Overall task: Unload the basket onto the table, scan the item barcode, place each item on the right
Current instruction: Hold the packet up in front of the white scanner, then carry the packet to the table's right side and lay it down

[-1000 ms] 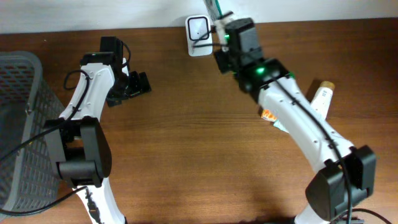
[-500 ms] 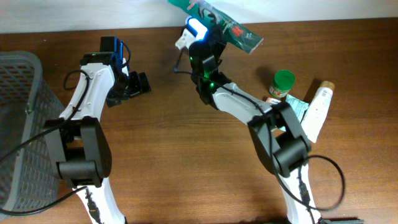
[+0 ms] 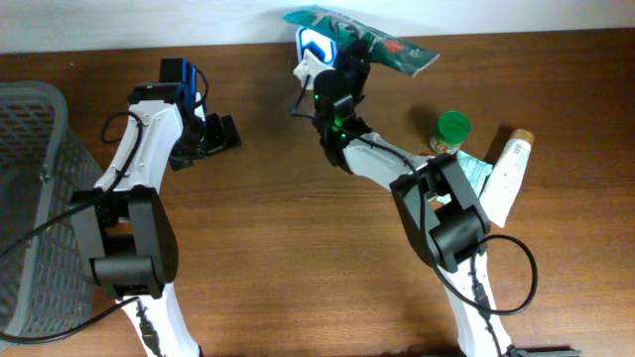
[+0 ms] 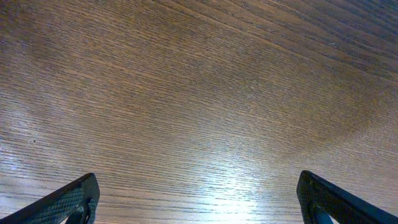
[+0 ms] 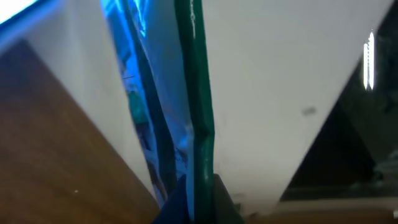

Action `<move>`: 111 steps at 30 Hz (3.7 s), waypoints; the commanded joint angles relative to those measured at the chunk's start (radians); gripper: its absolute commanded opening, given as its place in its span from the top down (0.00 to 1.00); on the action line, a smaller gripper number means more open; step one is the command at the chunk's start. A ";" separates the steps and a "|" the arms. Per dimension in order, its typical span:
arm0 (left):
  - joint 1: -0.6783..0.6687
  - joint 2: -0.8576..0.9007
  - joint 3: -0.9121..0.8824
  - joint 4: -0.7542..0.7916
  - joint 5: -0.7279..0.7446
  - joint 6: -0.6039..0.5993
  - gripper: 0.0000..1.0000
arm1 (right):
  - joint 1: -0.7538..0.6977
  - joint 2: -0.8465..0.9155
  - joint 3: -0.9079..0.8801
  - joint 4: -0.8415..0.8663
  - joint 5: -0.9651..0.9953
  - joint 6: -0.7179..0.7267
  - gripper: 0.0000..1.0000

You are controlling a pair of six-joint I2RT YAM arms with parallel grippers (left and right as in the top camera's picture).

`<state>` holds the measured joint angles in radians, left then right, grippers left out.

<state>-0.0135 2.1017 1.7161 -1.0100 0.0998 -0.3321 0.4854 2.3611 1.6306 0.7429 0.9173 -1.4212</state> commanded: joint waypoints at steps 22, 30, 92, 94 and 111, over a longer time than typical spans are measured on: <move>0.001 -0.015 0.013 -0.002 -0.003 0.005 0.01 | -0.002 -0.076 0.009 0.011 0.090 -0.023 0.96; 0.002 -0.015 0.013 -0.002 -0.003 0.005 0.01 | 0.005 -0.224 0.009 -0.225 0.090 0.095 0.96; 0.002 -0.015 0.013 -0.002 -0.003 0.005 0.01 | -0.801 -0.582 0.016 -1.992 -1.221 1.635 0.53; 0.002 -0.015 0.013 -0.002 -0.003 0.005 0.01 | -0.801 -0.590 0.063 -2.033 -1.220 1.604 0.50; 0.003 -0.015 0.013 -0.002 -0.003 0.005 0.01 | -0.799 -0.781 0.421 -2.369 -1.224 1.402 0.38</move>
<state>-0.0135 2.1017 1.7161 -1.0100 0.0998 -0.3321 -0.3164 1.7023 2.0163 -1.6157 -0.2981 0.0204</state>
